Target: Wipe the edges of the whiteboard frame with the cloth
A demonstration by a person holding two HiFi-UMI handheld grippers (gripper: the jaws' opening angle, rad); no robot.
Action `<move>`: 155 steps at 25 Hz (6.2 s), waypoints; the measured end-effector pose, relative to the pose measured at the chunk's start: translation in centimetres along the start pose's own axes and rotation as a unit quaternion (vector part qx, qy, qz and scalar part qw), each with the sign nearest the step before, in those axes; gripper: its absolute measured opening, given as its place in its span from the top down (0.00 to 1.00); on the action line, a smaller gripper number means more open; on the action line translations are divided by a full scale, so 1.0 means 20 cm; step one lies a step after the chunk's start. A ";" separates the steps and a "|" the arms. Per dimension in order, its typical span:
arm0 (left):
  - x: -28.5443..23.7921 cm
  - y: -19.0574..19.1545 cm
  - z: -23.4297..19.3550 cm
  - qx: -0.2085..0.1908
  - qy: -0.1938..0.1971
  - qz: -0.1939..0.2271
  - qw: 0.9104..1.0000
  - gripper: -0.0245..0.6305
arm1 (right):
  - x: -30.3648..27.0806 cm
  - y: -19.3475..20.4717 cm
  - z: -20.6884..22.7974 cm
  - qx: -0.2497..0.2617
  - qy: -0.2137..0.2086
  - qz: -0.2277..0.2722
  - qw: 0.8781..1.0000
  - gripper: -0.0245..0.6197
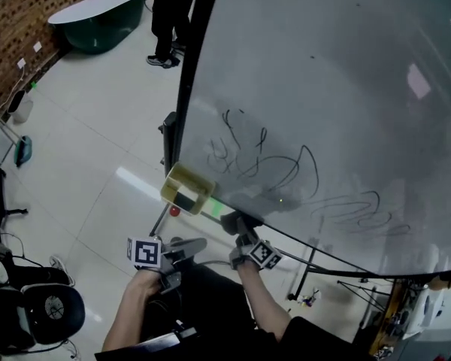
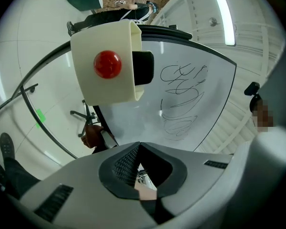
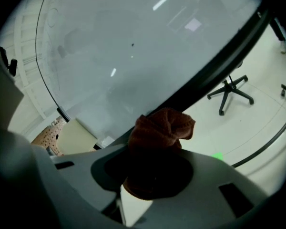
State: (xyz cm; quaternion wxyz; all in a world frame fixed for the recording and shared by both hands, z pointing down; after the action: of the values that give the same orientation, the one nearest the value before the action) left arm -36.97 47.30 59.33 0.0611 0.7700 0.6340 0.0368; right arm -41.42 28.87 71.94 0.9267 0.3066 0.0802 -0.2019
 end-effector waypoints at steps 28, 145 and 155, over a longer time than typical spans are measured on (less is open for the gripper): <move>0.40 -0.39 0.01 -0.038 0.055 -0.237 0.969 0.98 | -0.20 0.13 -0.04 -0.022 0.109 0.141 0.984 0.78; 0.53 -1.53 0.36 -0.012 0.226 -0.585 0.779 0.98 | -1.05 0.24 -1.55 0.006 0.169 0.449 0.877 0.79; 0.53 -1.58 0.56 -0.001 0.254 -0.561 0.788 0.98 | -0.94 0.04 -1.89 0.096 0.153 0.470 0.864 0.79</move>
State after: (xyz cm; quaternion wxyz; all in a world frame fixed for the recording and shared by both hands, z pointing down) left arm -64.13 63.15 43.66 -0.0910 0.2416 0.9470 0.1910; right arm -59.02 58.23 47.33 0.8539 0.4224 0.0477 0.3002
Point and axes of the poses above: the fingertips, and each gripper's own axes: x backward along the fingers, z to its right, y out of its underside, the point moved 2 cm from there along x, backward along the fingers, and after that the axes turned 4 degrees about -y, right-handed, at the moved point
